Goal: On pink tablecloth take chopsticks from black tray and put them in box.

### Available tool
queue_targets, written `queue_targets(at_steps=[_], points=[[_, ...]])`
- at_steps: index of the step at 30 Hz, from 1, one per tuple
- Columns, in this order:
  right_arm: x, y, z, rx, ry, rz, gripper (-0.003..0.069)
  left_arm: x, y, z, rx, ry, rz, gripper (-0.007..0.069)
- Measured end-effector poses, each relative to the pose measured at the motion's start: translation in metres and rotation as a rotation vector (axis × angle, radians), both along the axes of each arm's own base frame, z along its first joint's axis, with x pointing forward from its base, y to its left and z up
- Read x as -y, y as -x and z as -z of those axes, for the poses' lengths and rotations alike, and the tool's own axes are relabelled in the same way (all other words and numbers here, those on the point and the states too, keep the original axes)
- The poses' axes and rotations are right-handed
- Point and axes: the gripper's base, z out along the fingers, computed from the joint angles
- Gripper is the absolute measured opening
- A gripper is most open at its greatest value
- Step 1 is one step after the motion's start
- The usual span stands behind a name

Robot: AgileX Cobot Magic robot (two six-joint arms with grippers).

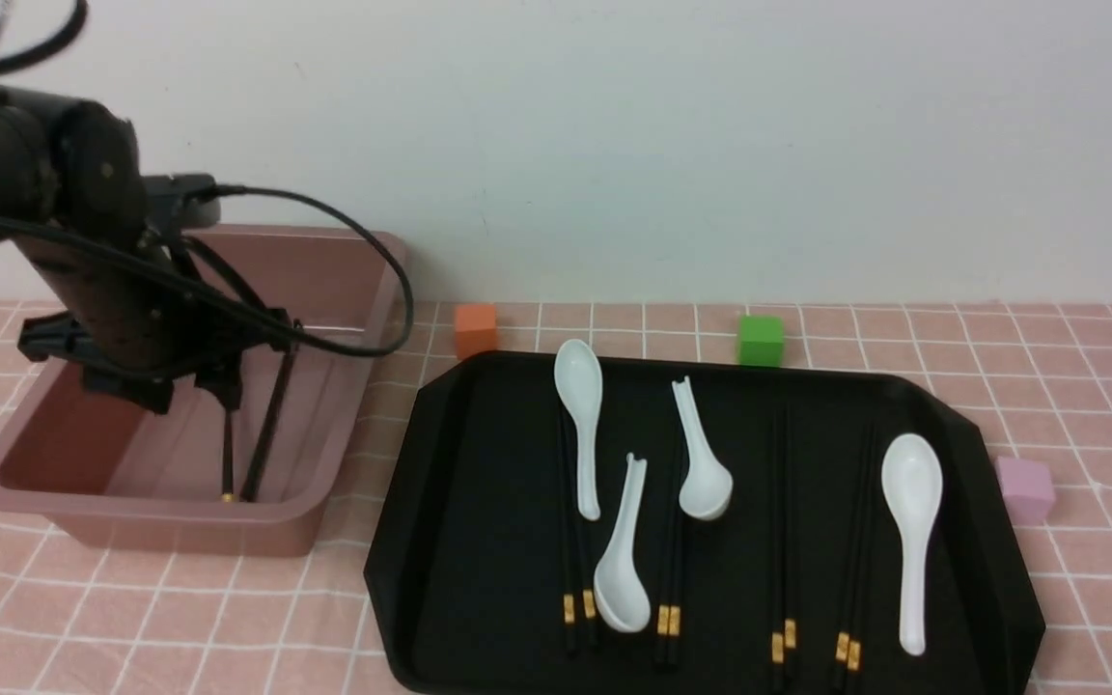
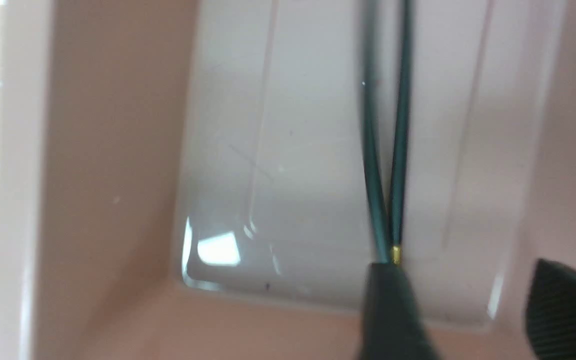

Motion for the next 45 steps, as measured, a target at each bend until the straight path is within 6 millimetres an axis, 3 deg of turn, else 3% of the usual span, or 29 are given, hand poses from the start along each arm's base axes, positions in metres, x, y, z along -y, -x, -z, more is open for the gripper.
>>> queue_targets(at_steps=[2, 3, 4, 5, 7, 8, 9, 10, 12, 14, 15, 16, 17, 18, 19, 22, 23, 24, 26, 29, 45], points=[[0.000, 0.000, 0.000, 0.000, 0.000, 0.000, 0.0240, -0.001, 0.016, -0.032, 0.065, 0.026, -0.004, 0.0444], [0.000, 0.000, 0.000, 0.000, 0.000, 0.000, 0.0240, -0.001, 0.020, -0.039, 0.083, 0.031, -0.002, 0.0442], [0.000, 0.000, 0.000, 0.000, 0.000, 0.000, 0.0240, -0.002, 0.041, -0.069, 0.175, 0.065, -0.004, 0.0409], [0.000, 0.000, 0.000, 0.000, 0.000, 0.000, 0.0240, -0.002, 0.044, -0.074, 0.191, 0.069, -0.003, 0.0403], [0.000, 0.000, 0.000, 0.000, 0.000, 0.000, 0.0240, -0.006, 0.089, -0.115, 0.369, 0.126, 0.000, 0.0282], [0.000, 0.000, 0.000, 0.000, 0.000, 0.000, 0.0240, -0.008, 0.109, -0.126, 0.436, 0.147, 0.002, 0.0223], [0.000, 0.000, 0.000, 0.000, 0.000, 0.000, 0.0240, -0.008, 0.114, -0.128, 0.448, 0.148, 0.002, 0.0223], [0.000, 0.000, 0.000, 0.000, 0.000, 0.000, 0.0240, -0.012, 0.153, -0.137, 0.553, 0.183, 0.004, 0.0101], [0.000, 0.000, 0.000, 0.000, 0.000, 0.000, 0.0240, -0.016, 0.191, -0.131, 0.631, 0.209, 0.005, 0.0008], [0.000, 0.000, 0.000, 0.000, 0.000, 0.000, 0.0240, -0.021, 0.232, -0.124, 0.741, 0.241, 0.007, -0.0013], [0.000, 0.000, 0.000, 0.000, 0.000, 0.000, 0.0240, -0.021, 0.232, -0.124, 0.741, 0.241, 0.007, -0.0013], [0.000, 0.000, 0.000, 0.000, 0.000, 0.000, 0.0240, -0.024, 0.262, -0.109, 0.810, 0.266, 0.007, -0.0013], [0.000, 0.000, 0.000, 0.000, 0.000, 0.000, 0.0240, -0.026, 0.279, -0.098, 0.854, 0.284, 0.006, -0.0013], [0.000, 0.000, 0.000, 0.000, 0.000, 0.000, 0.0240, -0.027, 0.284, -0.094, 0.875, 0.292, 0.006, -0.0013], [0.000, 0.000, 0.000, 0.000, 0.000, 0.000, 0.0240, -0.029, 0.303, -0.077, 0.929, 0.316, 0.005, -0.0013], [0.000, 0.000, 0.000, 0.000, 0.000, 0.000, 0.0240, -0.032, 0.332, -0.037, 1.025, 0.345, 0.007, -0.0013], [0.000, 0.000, 0.000, 0.000, 0.000, 0.000, 0.0240, -0.033, 0.334, -0.038, 1.041, 0.347, 0.008, -0.0013], [0.000, 0.000, 0.000, 0.000, 0.000, 0.000, 0.0240, -0.034, 0.342, -0.021, 1.082, 0.353, 0.010, -0.0013], [0.000, 0.000, 0.000, 0.000, 0.001, 0.000, 0.0240, -0.034, 0.341, -0.007, 1.077, 0.349, 0.008, -0.0013], [0.000, 0.000, 0.000, 0.001, 0.001, 0.000, 0.0240, -0.034, 0.338, 0.001, 1.049, 0.357, -0.001, -0.0013], [0.000, 0.000, 0.000, 0.001, 0.001, 0.000, 0.0240, -0.035, 0.333, 0.004, 1.008, 0.296, 0.008, -0.0013]])
